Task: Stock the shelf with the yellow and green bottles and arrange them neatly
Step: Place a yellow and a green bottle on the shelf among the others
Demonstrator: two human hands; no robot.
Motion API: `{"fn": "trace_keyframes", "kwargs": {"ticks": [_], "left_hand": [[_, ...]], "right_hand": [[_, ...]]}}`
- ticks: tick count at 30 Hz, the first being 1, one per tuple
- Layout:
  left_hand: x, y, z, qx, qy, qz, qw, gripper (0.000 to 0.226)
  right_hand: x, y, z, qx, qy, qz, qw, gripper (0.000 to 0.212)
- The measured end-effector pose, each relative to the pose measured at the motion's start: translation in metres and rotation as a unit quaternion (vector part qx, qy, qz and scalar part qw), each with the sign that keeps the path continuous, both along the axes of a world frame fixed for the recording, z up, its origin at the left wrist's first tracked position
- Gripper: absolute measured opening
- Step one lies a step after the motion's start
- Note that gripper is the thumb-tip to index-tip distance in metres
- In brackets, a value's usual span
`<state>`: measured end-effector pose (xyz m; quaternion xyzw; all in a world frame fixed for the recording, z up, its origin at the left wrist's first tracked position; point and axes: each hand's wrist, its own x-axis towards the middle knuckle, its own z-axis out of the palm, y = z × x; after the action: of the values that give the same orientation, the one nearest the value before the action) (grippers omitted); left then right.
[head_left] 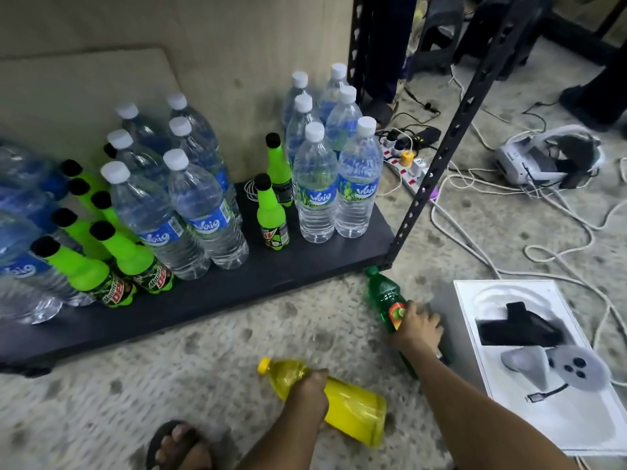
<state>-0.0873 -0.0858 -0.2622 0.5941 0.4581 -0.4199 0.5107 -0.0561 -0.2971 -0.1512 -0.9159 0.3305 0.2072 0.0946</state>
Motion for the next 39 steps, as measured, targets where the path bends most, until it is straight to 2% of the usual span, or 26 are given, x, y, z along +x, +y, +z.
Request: {"fn": "trace_keyframes", "kwargs": {"ticks": [7,11,15,20,25,28,29,32,34,35,38,39], "left_hand": [[0.010,-0.002,0.028,0.026,0.026,-0.086,0.996,0.086],[0.011,-0.001,0.040,0.029,0.024,-0.051,0.998,0.089],[0.014,0.005,0.038,0.030,0.015,-0.078,0.996,0.096],[0.021,0.020,0.063,0.060,-0.043,-0.065,0.995,0.098],[0.024,0.034,0.143,0.093,-0.145,-0.031,0.985,0.099],[0.031,0.041,0.197,0.099,-0.225,-0.024,0.969,0.117],[0.030,0.044,0.216,0.090,-0.251,-0.026,0.963,0.112],[0.029,0.052,0.278,0.079,-0.322,-0.070,0.941,0.056],[0.031,0.059,0.316,0.068,-0.367,-0.105,0.922,0.051],[0.030,0.063,0.339,0.078,-0.388,-0.132,0.909,0.056],[0.041,0.073,0.396,0.096,-0.469,-0.209,0.853,0.096],[0.042,0.077,0.419,0.095,-0.499,-0.224,0.832,0.098]], "right_hand": [[0.003,0.005,-0.004,0.050,-0.017,-0.041,0.998,0.061],[0.001,-0.003,0.000,0.074,-0.035,-0.047,0.996,0.061],[-0.006,-0.003,0.011,0.118,-0.058,-0.075,0.989,0.058],[-0.021,0.002,0.043,0.146,-0.091,-0.076,0.982,0.067],[-0.033,0.008,0.109,0.158,-0.156,-0.054,0.974,0.083],[-0.039,0.016,0.168,0.161,-0.234,-0.038,0.958,0.084],[-0.044,0.019,0.188,0.164,-0.268,-0.036,0.949,0.083],[-0.054,0.026,0.247,0.186,-0.362,-0.018,0.913,0.087],[-0.063,0.033,0.296,0.194,-0.416,-0.004,0.888,0.091],[-0.066,0.036,0.320,0.203,-0.440,0.000,0.875,0.093],[-0.072,0.048,0.389,0.223,-0.508,0.024,0.831,0.098],[-0.073,0.053,0.411,0.227,-0.527,0.034,0.818,0.100]]}}
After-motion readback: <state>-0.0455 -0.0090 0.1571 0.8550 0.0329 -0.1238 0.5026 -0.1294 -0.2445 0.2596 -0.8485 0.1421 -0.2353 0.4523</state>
